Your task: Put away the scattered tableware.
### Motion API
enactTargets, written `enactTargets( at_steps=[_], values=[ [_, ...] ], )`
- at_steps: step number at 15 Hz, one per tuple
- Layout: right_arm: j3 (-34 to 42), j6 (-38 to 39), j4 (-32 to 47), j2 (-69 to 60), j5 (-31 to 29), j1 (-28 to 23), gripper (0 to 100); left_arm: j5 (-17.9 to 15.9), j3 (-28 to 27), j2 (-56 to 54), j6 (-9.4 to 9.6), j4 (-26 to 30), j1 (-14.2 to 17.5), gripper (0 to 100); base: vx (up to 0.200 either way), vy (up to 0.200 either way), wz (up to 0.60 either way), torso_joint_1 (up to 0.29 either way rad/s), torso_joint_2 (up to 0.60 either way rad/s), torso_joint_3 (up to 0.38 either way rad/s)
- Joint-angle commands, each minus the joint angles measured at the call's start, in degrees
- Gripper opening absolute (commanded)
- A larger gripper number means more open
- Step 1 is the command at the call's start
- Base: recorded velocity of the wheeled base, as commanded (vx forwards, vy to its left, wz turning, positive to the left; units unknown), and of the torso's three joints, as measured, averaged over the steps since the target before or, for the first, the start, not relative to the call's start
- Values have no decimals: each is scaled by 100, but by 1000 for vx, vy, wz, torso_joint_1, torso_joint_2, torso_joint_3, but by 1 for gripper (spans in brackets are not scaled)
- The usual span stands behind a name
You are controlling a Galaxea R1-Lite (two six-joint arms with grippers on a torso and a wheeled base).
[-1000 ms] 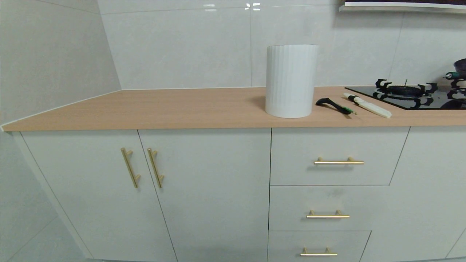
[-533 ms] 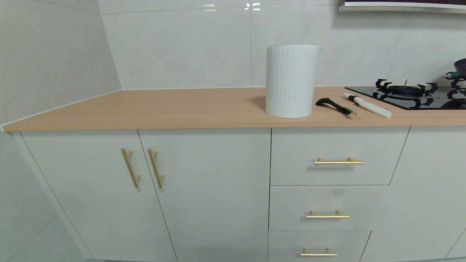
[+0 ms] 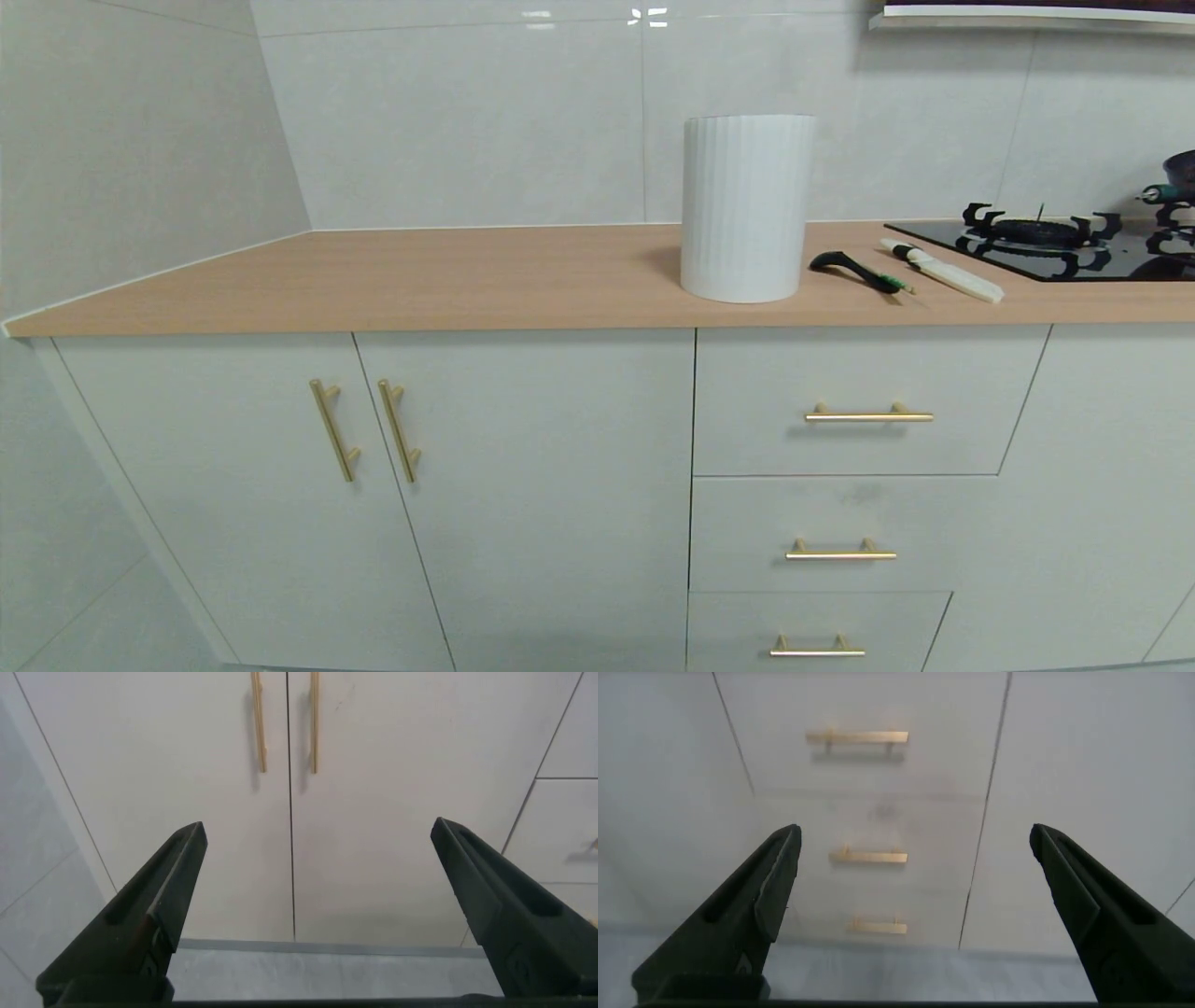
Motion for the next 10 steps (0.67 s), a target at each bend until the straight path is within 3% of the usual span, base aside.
enactTargets(
  at_steps=[1,3,10],
  values=[
    [-484,-68,-18,2248,13,142,100,4,0,-2,-3,-6,1,100,0,0,0,0,0,0],
    [-739,-59,-317,3619,66,168,100,4,0,-2,-3,-6,1,100,0,0,0,0,0,0],
    [-1381,-42,-2576,7793,48,432,100,4,0,-2,-3,-6,1,100,0,0,0,0,0,0]
  ],
)
